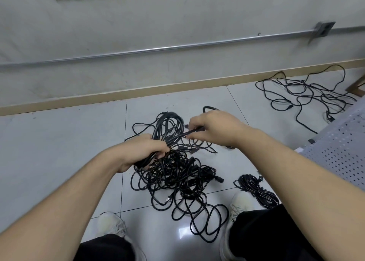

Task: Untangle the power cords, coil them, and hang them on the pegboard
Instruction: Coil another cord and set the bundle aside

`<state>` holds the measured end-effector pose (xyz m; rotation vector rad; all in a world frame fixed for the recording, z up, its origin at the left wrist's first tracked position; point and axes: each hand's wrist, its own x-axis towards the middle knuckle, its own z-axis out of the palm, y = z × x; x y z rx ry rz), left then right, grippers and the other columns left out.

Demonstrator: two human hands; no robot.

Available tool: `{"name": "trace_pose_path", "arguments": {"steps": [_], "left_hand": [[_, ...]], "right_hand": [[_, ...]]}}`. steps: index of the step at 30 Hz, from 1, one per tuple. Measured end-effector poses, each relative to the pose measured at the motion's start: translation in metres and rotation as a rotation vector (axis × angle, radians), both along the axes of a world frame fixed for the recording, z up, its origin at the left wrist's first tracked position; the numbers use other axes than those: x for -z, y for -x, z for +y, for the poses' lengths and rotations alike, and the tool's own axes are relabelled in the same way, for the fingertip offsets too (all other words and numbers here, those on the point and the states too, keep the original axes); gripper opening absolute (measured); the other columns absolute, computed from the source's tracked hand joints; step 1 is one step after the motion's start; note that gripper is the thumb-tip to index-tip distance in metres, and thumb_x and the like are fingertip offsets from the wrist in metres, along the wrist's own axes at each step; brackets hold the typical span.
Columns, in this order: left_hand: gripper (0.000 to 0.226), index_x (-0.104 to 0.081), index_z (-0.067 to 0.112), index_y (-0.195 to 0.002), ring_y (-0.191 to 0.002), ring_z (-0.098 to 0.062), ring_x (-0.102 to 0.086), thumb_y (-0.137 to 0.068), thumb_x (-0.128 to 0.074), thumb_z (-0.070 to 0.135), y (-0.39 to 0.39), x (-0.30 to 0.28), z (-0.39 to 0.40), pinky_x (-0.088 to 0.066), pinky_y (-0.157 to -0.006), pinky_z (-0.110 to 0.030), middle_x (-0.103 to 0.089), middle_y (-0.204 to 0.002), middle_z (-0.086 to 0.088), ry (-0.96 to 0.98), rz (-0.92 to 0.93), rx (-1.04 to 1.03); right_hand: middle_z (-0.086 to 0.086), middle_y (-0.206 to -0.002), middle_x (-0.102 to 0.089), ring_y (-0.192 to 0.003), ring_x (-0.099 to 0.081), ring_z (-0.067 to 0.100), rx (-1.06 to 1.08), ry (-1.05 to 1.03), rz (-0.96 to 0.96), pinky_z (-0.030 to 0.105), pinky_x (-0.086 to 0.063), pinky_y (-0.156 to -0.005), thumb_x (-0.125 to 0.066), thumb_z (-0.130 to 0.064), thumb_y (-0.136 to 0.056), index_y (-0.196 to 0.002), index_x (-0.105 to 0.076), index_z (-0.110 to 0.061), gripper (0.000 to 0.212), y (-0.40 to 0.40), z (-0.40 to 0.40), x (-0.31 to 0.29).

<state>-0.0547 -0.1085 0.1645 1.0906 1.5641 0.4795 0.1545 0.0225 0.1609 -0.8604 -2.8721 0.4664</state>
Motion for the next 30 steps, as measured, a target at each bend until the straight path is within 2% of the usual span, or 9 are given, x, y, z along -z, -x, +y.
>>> {"name": "trace_pose_path", "arguments": {"steps": [6,9,13,17,19,22,25,27,30], "left_hand": [[0.022,-0.057,0.015,-0.062,-0.053,-0.017,-0.042,-0.067,-0.054,0.036,-0.018,0.013,-0.001,-0.032,-0.049,-0.024,-0.05,-0.053,0.006,0.192,0.272,0.344],[0.033,-0.063,0.01,-0.074,-0.064,-0.015,-0.048,-0.09,-0.065,0.04,-0.025,0.009,-0.001,-0.039,-0.057,-0.024,-0.056,-0.066,0.004,0.105,0.287,0.551],[0.032,-0.059,0.008,-0.081,-0.053,-0.01,-0.047,-0.093,-0.07,0.035,-0.034,0.004,-0.004,-0.042,-0.053,-0.022,-0.056,-0.063,0.001,-0.05,0.33,0.67],[0.027,-0.064,0.018,-0.073,-0.061,-0.009,-0.057,-0.085,-0.078,0.037,-0.031,0.008,-0.006,-0.049,-0.066,-0.033,-0.067,-0.069,0.001,-0.243,0.408,0.635],[0.023,-0.066,0.023,-0.069,-0.074,-0.006,-0.066,-0.084,-0.082,0.031,-0.026,0.005,-0.009,-0.052,-0.073,-0.026,-0.073,-0.082,0.007,-0.263,0.319,0.569],[0.021,-0.07,0.028,-0.068,-0.089,-0.006,-0.071,-0.081,-0.086,0.025,-0.024,-0.003,-0.009,-0.053,-0.084,-0.023,-0.076,-0.093,0.01,-0.315,0.175,0.419],[0.028,-0.064,0.028,-0.067,-0.089,-0.006,-0.071,-0.084,-0.083,0.018,-0.023,-0.005,-0.004,-0.05,-0.084,-0.027,-0.076,-0.096,0.0,-0.379,0.05,0.206],[0.025,-0.061,0.026,-0.074,-0.079,-0.003,-0.065,-0.086,-0.082,0.021,-0.024,-0.005,-0.003,-0.046,-0.078,-0.025,-0.075,-0.091,-0.001,-0.354,0.051,0.152],[0.028,-0.058,0.02,-0.095,-0.068,-0.002,-0.058,-0.085,-0.083,0.027,-0.02,-0.002,-0.005,-0.043,-0.068,-0.026,-0.07,-0.077,0.011,-0.269,0.063,0.075]], "right_hand": [[-0.003,-0.072,-0.067,-0.071,-0.06,0.025,-0.277,-0.436,0.411,0.036,-0.049,-0.082,-0.068,-0.035,-0.088,-0.084,-0.078,-0.021,0.018,0.004,0.006,-0.002],[-0.001,-0.076,-0.069,-0.074,-0.063,0.027,-0.28,-0.396,0.458,0.045,-0.052,-0.088,-0.068,-0.037,-0.089,-0.086,-0.08,-0.02,0.021,0.003,0.007,-0.003],[-0.01,-0.088,-0.074,-0.086,-0.063,0.01,-0.265,-0.068,0.352,0.035,-0.052,-0.086,-0.074,-0.032,-0.088,-0.092,-0.081,-0.025,0.01,0.0,0.009,0.006],[-0.005,-0.093,-0.077,-0.085,-0.068,0.006,0.008,0.524,0.129,0.025,-0.051,-0.088,-0.081,-0.024,-0.086,-0.094,-0.08,-0.024,0.008,-0.008,0.008,0.022],[-0.002,-0.09,-0.077,-0.077,-0.066,0.002,0.016,0.687,0.055,0.023,-0.052,-0.08,-0.078,-0.024,-0.089,-0.093,-0.077,-0.021,0.005,-0.017,0.012,0.026],[-0.008,-0.087,-0.075,-0.081,-0.067,0.004,0.031,0.629,0.019,0.024,-0.054,-0.076,-0.072,-0.053,-0.087,-0.092,-0.074,-0.024,0.029,-0.024,0.016,0.021],[-0.011,-0.096,-0.077,-0.094,-0.071,0.007,0.012,0.726,0.077,0.024,-0.055,-0.083,-0.068,-0.031,-0.095,-0.093,-0.076,-0.03,0.008,-0.018,0.009,0.018],[-0.003,-0.107,-0.077,-0.105,-0.069,0.016,-0.031,0.733,0.065,0.033,-0.056,-0.094,-0.062,-0.024,-0.099,-0.098,-0.075,-0.029,0.015,-0.012,0.002,0.023],[0.005,-0.106,-0.074,-0.091,-0.066,0.011,-0.015,0.726,0.036,0.016,-0.052,-0.072,-0.054,-0.024,-0.104,-0.102,-0.07,-0.025,0.016,-0.004,-0.004,0.025]]}}
